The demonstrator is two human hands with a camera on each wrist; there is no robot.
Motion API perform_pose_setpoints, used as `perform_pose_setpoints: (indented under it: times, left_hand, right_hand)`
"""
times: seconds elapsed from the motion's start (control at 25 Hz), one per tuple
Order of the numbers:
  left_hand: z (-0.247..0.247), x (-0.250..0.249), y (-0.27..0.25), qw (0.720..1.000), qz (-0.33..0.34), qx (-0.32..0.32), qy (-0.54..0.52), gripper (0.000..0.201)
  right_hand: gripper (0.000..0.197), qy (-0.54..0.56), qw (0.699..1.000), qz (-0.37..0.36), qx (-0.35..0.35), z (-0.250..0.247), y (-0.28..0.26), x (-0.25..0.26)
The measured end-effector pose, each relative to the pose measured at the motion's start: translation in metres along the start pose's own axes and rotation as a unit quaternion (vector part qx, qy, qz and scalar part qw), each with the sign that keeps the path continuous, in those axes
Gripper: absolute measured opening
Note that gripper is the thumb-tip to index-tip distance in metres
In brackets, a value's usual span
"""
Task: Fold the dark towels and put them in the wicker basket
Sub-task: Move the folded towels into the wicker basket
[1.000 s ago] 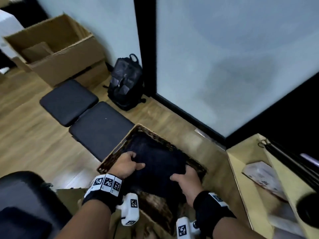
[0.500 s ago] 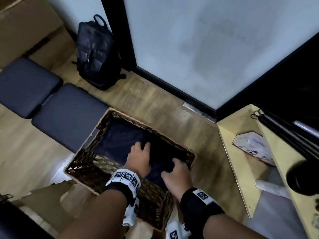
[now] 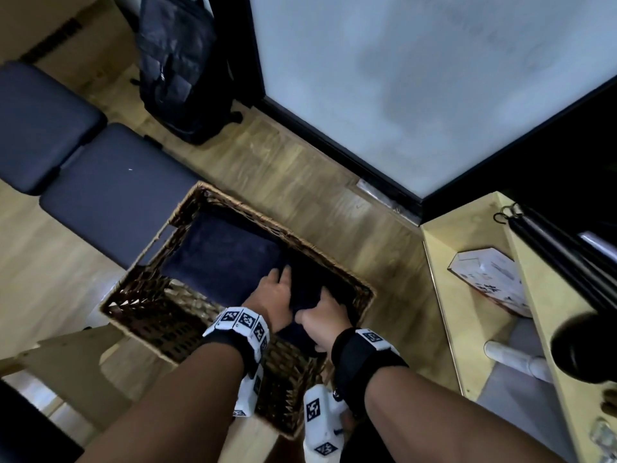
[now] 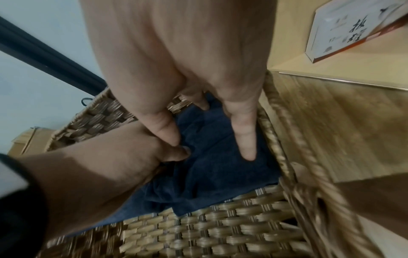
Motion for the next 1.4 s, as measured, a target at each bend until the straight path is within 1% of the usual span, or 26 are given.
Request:
perform_pose_setpoints:
  times: [0.04, 0.08, 0.16, 0.2, 0.24, 0.32, 0.4, 0.44, 0.52, 0.6, 0.68, 0.76, 0.84, 0.92, 0.96, 1.0, 1.04, 1.08, 1.12, 1.16, 1.2, 1.24, 1.28, 1.36, 1.4]
  left_hand:
    - [-0.005, 0.002, -0.001, 0.999, -0.006, -0.013, -0.041, 0.083]
    - [-0.015, 0.003, -0.005, 0.996, -0.007, -0.041, -0.085, 0.074]
    - [-0.038, 0.007, -0.018, 0.983, -0.002, -0.117, -0.139, 0.053]
    - [-0.048, 0.012, -0.028, 0.977, -0.01, -0.146, -0.156, 0.045]
    - [-0.057, 0.019, -0.04, 0.971, -0.023, -0.166, -0.172, 0.04]
    - [-0.07, 0.039, -0.07, 0.959, -0.072, -0.188, -0.201, 0.032]
    - [-0.08, 0.064, -0.105, 0.946, -0.118, -0.212, -0.215, 0.025]
    - [-0.085, 0.072, -0.121, 0.943, -0.132, -0.223, -0.211, 0.021]
    - [-0.098, 0.098, -0.171, 0.929, -0.162, -0.266, -0.198, 0.014]
    - [-0.105, 0.129, -0.228, 0.906, -0.195, -0.319, -0.2, 0.018]
    - [-0.1, 0.168, -0.294, 0.863, -0.25, -0.377, -0.225, 0.019]
    - [-0.089, 0.208, -0.358, 0.804, -0.314, -0.437, -0.253, 0.015]
    - [-0.074, 0.244, -0.405, 0.756, -0.36, -0.467, -0.284, 0.012]
    - [-0.05, 0.279, -0.443, 0.725, -0.413, -0.469, -0.29, 0.011]
    - [-0.035, 0.294, -0.456, 0.71, -0.443, -0.465, -0.288, 0.014]
    - [-0.02, 0.307, -0.468, 0.694, -0.476, -0.457, -0.288, 0.02]
    - [-0.003, 0.318, -0.477, 0.675, -0.509, -0.444, -0.296, 0.028]
    - [0.016, 0.328, -0.482, 0.66, -0.537, -0.419, -0.318, 0.039]
    - [0.029, 0.333, -0.482, 0.651, -0.548, -0.395, -0.346, 0.052]
    - [0.042, 0.339, -0.481, 0.644, -0.546, -0.377, -0.382, 0.063]
    - [0.05, 0.345, -0.479, 0.634, -0.534, -0.377, -0.412, 0.068]
    - [0.054, 0.351, -0.477, 0.623, -0.517, -0.391, -0.437, 0.065]
    - [0.056, 0.355, -0.475, 0.606, -0.502, -0.409, -0.462, 0.06]
    - [0.062, 0.363, -0.47, 0.573, -0.484, -0.43, -0.503, 0.057]
    - [0.059, 0.362, -0.468, 0.568, -0.479, -0.429, -0.514, 0.057]
  right_hand:
    - [0.091, 0.011, 1.0, -0.003, 0.001, -0.002, -0.003, 0.002]
    - [0.087, 0.024, 1.0, -0.007, -0.001, -0.004, -0.008, 0.005]
    - [0.078, 0.023, 1.0, -0.02, 0.004, -0.008, -0.015, 0.01]
    - [0.074, 0.008, 0.999, -0.031, 0.006, -0.008, -0.02, 0.013]
    - [0.07, -0.006, 0.999, -0.043, 0.005, -0.007, -0.026, 0.016]
    - [0.059, -0.014, 0.998, -0.066, -0.013, -0.001, -0.044, 0.024]
    - [0.041, -0.01, 0.994, -0.108, -0.02, 0.014, -0.069, 0.04]
    - [0.033, -0.003, 0.992, -0.123, -0.007, 0.022, -0.081, 0.048]
    - [0.02, -0.003, 0.988, -0.152, 0.04, 0.054, -0.114, 0.067]
    - [0.011, -0.024, 0.977, -0.198, 0.079, 0.093, -0.15, 0.087]
    - [0.011, -0.073, 0.955, -0.271, 0.097, 0.14, -0.182, 0.107]
    - [0.011, -0.131, 0.918, -0.355, 0.115, 0.189, -0.216, 0.129]
    - [0.011, -0.176, 0.887, -0.412, 0.115, 0.232, -0.244, 0.149]
    - [0.015, -0.226, 0.856, -0.45, 0.117, 0.277, -0.269, 0.161]
    - [0.019, -0.262, 0.84, -0.459, 0.123, 0.299, -0.275, 0.163]
    - [0.028, -0.299, 0.823, -0.465, 0.133, 0.319, -0.282, 0.163]
    - [0.043, -0.337, 0.805, -0.467, 0.147, 0.339, -0.283, 0.16]
    - [0.059, -0.37, 0.789, -0.462, 0.163, 0.356, -0.282, 0.155]
    - [0.073, -0.392, 0.78, -0.456, 0.172, 0.367, -0.28, 0.151]
    - [0.082, -0.399, 0.78, -0.451, 0.172, 0.38, -0.277, 0.147]
    - [0.084, -0.387, 0.789, -0.448, 0.164, 0.386, -0.276, 0.146]
    - [0.08, -0.363, 0.804, -0.446, 0.149, 0.388, -0.274, 0.145]
    - [0.072, -0.337, 0.819, -0.442, 0.141, 0.388, -0.271, 0.143]
    - [0.061, -0.326, 0.834, -0.428, 0.121, 0.377, -0.265, 0.134]
    - [0.058, -0.326, 0.843, -0.41, 0.118, 0.367, -0.261, 0.126]
Point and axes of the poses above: each hand's wrist, its own y-axis towards the middle knuckle, its own z-axis out of the palm, x = y × z, the point moved 6 cm from there along y, towards the middle knuckle, and after that the axes turned 5 degrees about -x, right-handed, at the moved point
